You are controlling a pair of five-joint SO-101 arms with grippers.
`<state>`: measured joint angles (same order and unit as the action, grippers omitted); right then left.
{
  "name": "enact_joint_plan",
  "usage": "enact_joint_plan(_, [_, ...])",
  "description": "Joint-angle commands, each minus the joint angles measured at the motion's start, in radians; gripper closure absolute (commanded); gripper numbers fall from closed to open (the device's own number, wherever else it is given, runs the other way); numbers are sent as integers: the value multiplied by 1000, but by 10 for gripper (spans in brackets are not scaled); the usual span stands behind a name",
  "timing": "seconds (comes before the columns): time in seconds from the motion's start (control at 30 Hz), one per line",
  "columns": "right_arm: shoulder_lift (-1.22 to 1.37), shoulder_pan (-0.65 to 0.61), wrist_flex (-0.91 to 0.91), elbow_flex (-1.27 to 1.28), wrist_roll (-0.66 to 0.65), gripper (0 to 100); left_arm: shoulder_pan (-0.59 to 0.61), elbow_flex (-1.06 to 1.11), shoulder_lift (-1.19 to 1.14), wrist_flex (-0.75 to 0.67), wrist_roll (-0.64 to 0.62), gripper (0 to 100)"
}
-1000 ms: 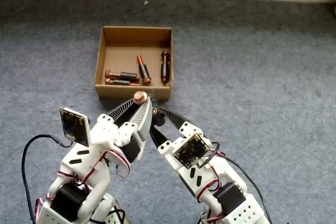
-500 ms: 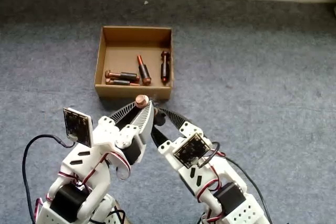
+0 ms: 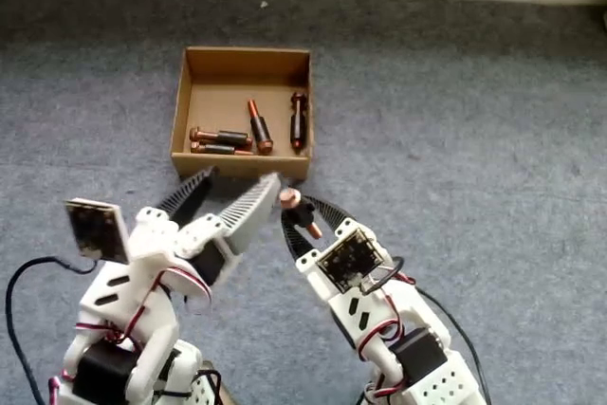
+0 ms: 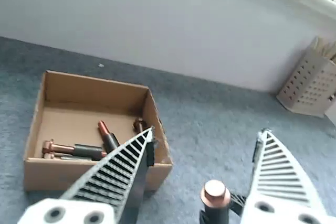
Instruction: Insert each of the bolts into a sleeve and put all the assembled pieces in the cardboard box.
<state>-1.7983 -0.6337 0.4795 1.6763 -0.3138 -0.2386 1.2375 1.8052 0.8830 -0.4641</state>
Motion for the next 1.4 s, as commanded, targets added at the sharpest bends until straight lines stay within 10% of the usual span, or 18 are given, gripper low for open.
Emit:
enact_joint_plan(0.0, [-19, 50, 21, 140, -9, 993, 119, -51, 7, 14, 9, 723])
enact_joint_plan(0.37, [-25, 127, 54, 139, -9, 993, 435, 177, 7, 173, 61, 978])
enact_joint_plan(0.9, [2, 199, 54, -114, -11, 993, 407, 458, 7, 72, 230, 990])
enact_joint_plan(1.37, [926, 197, -142, -644, -11, 993, 403, 458, 2, 95, 230, 990])
